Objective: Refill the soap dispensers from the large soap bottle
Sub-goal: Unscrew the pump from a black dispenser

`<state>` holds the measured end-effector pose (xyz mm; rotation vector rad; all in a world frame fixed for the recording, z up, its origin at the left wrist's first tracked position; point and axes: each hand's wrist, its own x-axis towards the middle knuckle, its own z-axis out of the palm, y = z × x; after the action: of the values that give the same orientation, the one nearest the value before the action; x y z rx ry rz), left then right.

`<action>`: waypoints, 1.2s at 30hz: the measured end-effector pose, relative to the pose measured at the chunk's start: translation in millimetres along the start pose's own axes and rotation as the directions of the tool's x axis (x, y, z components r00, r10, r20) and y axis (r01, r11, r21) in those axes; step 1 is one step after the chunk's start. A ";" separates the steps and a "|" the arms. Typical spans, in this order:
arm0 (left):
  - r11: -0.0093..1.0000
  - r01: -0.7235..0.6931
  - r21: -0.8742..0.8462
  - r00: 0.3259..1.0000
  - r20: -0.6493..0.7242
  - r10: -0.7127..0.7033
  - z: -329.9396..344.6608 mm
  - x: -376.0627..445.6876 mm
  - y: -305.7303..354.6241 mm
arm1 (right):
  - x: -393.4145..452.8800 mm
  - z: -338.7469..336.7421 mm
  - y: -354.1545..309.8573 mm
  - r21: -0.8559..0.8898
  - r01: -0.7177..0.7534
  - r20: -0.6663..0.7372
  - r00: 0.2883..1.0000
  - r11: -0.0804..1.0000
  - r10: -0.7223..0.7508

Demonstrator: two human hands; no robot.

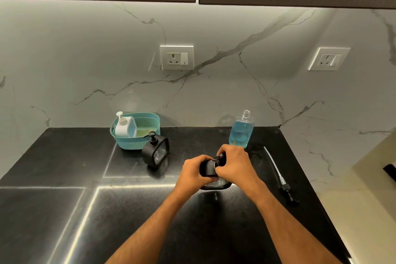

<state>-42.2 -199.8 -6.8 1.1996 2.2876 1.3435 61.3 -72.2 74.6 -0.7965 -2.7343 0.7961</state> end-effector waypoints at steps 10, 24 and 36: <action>1.000 0.005 -0.002 1.000 0.010 -0.005 2.3 -3.1 2.6 | -1.9 -5.5 -3.8 -0.097 0.043 0.007 0.999 0.994 -0.042; 0.995 0.081 0.050 0.997 -0.022 -0.080 0.4 -2.4 -6.6 | 3.6 -59.4 -10.3 -0.056 0.072 -0.097 0.992 0.996 -0.077; 0.994 0.111 0.015 0.990 -0.086 -0.110 -4.5 2.9 -9.6 | -6.0 -64.4 -3.4 -0.026 0.041 -0.100 0.994 0.999 -0.044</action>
<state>-51.7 -202.8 -11.5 1.0231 2.3931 1.3598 84.9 -49.2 130.3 -0.7590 -2.6673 0.6964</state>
